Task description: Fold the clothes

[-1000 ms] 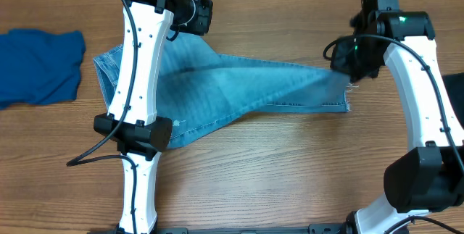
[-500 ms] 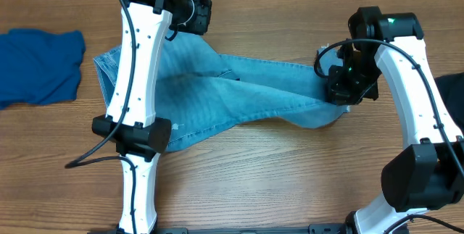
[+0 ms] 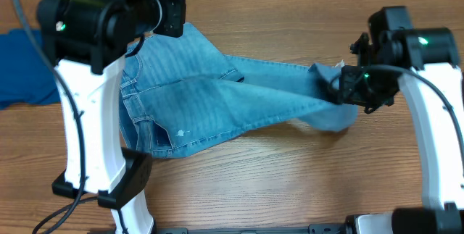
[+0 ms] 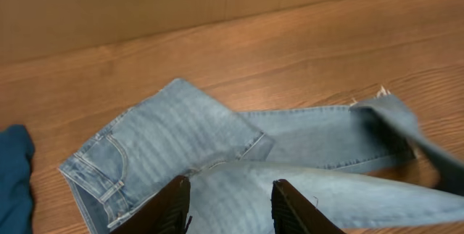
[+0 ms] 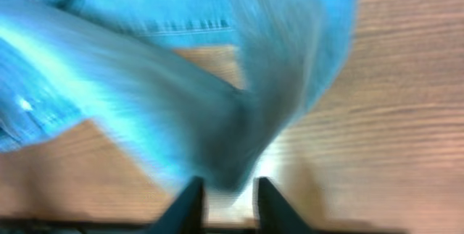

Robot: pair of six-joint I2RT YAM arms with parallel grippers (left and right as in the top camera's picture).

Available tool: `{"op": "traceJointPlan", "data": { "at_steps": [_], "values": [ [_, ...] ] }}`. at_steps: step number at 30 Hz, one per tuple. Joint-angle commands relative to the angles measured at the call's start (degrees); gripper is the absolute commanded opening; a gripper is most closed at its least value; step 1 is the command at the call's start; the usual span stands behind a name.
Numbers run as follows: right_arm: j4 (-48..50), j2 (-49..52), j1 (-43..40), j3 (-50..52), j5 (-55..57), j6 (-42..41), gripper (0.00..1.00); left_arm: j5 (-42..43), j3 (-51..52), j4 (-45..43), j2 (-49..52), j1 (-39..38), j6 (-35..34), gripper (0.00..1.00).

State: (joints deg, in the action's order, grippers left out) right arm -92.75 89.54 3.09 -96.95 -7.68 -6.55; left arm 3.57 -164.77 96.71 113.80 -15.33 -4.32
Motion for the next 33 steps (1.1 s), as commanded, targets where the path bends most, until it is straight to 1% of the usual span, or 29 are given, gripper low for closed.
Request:
{"op": "traceJointPlan", "data": {
  "at_steps": [1,4,6,7,9,10,13,16,17,19,25,28,33],
  "values": [
    [1.4,-2.9,0.1,-0.2,-0.1,-2.7,0.37,-0.8,-0.6,0.1,-1.4,0.0,0.1,0.41],
    [2.4,-3.8,0.1,-0.2,0.0,-2.9,0.38,-0.8,-0.6,0.1,-1.7,0.0,0.1,0.42],
    [5.4,-4.5,0.1,-0.2,0.2,-2.9,0.41,-0.8,-0.6,0.1,-1.7,0.0,0.1,0.42],
    [8.8,-5.0,0.0,-0.2,0.2,-2.9,0.46,-0.8,-0.6,0.1,-1.7,0.0,0.1,0.42],
    [12.5,-5.0,-0.4,-0.2,0.1,-3.7,0.54,-0.8,-0.6,0.1,-1.7,0.0,0.1,0.42],
    [14.3,-4.6,-0.6,-0.1,0.2,-3.7,0.54,-0.8,-0.6,0.1,-1.7,0.0,0.0,0.42],
    [18.7,-2.1,-1.9,-0.1,1.9,-3.7,0.58,-0.8,-0.6,0.1,-2.0,-0.1,0.0,0.41],
    [21.9,2.0,-4.2,-0.1,2.6,-3.7,0.67,-0.8,-0.6,0.1,-2.3,0.0,0.0,0.41],
    [22.8,3.6,-4.9,-0.1,3.0,-3.7,0.68,-0.8,-0.6,0.1,-2.4,0.0,0.1,0.41],
    [24.3,7.2,-6.1,-0.1,3.7,-3.7,0.70,-0.8,-0.6,0.1,-2.4,0.0,0.1,0.42],
    [29.0,18.8,-6.9,-0.1,3.8,-3.7,0.69,-0.8,-0.6,0.1,-2.4,0.0,0.0,0.42],
    [31.8,24.3,-6.2,-0.1,3.8,-3.8,0.67,-0.8,-0.6,0.1,-2.4,0.0,0.0,0.42],
    [33.2,30.3,-4.5,-0.1,5.0,-3.8,0.67,-0.8,-0.6,0.1,-2.4,0.0,-0.6,0.42]
  ]
}}
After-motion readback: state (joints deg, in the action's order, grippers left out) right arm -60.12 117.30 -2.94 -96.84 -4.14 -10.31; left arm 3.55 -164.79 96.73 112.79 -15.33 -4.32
